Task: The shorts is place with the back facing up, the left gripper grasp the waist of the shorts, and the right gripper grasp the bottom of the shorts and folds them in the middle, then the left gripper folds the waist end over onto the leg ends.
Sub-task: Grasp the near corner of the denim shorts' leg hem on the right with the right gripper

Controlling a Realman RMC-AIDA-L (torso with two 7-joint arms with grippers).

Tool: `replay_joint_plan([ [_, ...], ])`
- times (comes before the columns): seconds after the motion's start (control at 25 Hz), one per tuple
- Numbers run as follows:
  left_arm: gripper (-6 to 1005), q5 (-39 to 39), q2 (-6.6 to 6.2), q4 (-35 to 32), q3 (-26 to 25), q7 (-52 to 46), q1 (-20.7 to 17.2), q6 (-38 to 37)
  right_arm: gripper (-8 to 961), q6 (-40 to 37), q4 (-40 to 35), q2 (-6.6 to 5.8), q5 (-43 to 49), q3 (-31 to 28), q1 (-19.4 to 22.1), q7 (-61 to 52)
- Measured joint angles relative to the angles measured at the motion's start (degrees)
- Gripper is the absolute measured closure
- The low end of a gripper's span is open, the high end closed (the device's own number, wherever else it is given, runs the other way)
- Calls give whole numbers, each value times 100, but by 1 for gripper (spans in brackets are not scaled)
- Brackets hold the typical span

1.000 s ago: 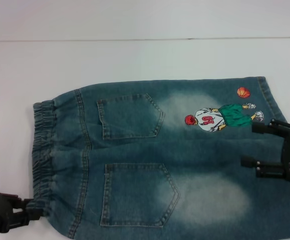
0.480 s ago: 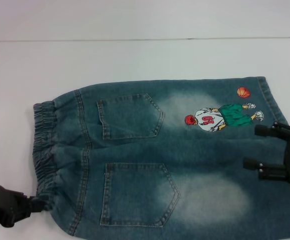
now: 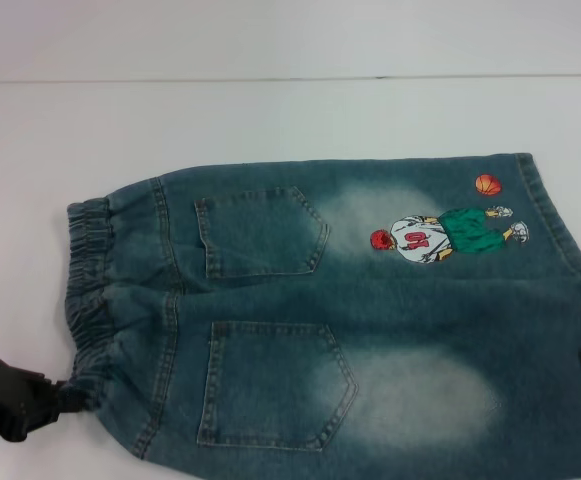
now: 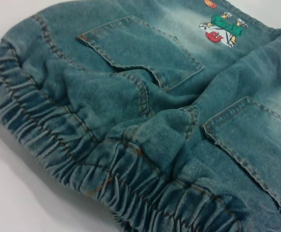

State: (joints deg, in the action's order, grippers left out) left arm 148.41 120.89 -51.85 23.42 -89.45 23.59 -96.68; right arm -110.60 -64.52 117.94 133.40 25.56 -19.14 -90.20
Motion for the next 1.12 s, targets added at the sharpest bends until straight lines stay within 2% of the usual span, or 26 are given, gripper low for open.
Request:
replay_joint_plan([
  [0.24,918,1,-5,8,64,20,43,59,102,-318,-789,-99,1051,610,-151,-1424],
  [0.4,918,3,-5,8,69,21,78,83,102,-322,-825,-142,1573,1108,-239,-2017],
  [0.72,918,3,-12,8,66,22,93,118,102,-337,-790,-135,2263,1699,-281,-2669],
  [0.84,918,3,-7,8,66,28,96,127,101,-319,-767,-72,2444,1810,-288,-2766],
  [1.0,919,2,10,8,66,33,105,135,101,-305,-767,93,2627,1850,-330,-2735],
  [1.12,919,4,24,8,67,44,90,137,101,-297,-740,139,2665,1855,-362,-2704],
])
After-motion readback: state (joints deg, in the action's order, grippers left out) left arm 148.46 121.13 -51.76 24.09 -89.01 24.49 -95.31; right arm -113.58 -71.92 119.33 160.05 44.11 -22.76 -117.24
